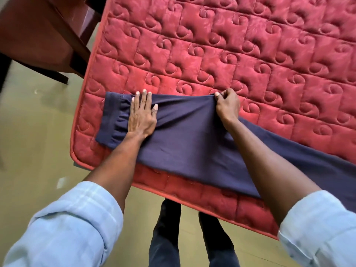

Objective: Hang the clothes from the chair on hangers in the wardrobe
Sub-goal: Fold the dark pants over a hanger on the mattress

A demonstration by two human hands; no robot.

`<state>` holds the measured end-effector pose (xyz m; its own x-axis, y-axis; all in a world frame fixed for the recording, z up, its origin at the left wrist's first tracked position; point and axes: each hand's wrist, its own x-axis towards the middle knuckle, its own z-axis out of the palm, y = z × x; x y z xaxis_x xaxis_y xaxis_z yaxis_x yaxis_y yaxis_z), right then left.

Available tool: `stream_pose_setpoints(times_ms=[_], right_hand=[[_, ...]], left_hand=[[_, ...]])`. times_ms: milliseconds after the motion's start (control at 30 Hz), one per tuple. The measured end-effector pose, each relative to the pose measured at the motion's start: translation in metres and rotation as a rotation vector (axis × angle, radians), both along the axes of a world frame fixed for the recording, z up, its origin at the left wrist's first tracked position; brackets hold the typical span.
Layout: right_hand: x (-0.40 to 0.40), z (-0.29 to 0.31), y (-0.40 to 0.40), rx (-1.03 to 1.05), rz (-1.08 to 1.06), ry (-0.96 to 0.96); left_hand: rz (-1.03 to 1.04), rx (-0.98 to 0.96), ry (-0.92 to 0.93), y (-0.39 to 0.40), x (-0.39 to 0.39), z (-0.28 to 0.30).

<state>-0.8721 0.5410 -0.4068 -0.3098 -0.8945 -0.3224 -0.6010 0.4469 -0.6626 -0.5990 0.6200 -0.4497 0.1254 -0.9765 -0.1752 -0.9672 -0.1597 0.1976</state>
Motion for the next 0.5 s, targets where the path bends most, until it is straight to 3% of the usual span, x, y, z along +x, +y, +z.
stream_pose_setpoints(times_ms=[133,200,267,300,367,433,500], right_hand=[[0.008,0.0,0.03,-0.335,-0.017,0.357],[0.019,-0.009,0.058,-0.492,0.278,0.419],[0.022,-0.023,0.088,-0.473,0.581,0.419],[0.017,-0.03,0.097,-0.42,0.63,0.44],[0.007,-0.037,0.106,-0.29,0.546,0.531],[0.004,-0.036,0.107,-0.126,0.334,0.576],[0.007,-0.031,0.108,-0.054,0.212,0.57]], left_hand=[[0.048,-0.002,-0.065,0.0,-0.008,-0.001],[0.092,0.01,-0.083,-0.003,-0.004,-0.001],[0.133,0.028,-0.083,-0.005,0.001,-0.001],[0.146,0.034,-0.083,-0.007,0.002,-0.001],[0.164,0.034,-0.092,-0.011,0.004,-0.001],[0.199,0.011,-0.094,-0.013,0.002,0.002],[0.215,-0.102,-0.063,-0.008,-0.011,0.012]])
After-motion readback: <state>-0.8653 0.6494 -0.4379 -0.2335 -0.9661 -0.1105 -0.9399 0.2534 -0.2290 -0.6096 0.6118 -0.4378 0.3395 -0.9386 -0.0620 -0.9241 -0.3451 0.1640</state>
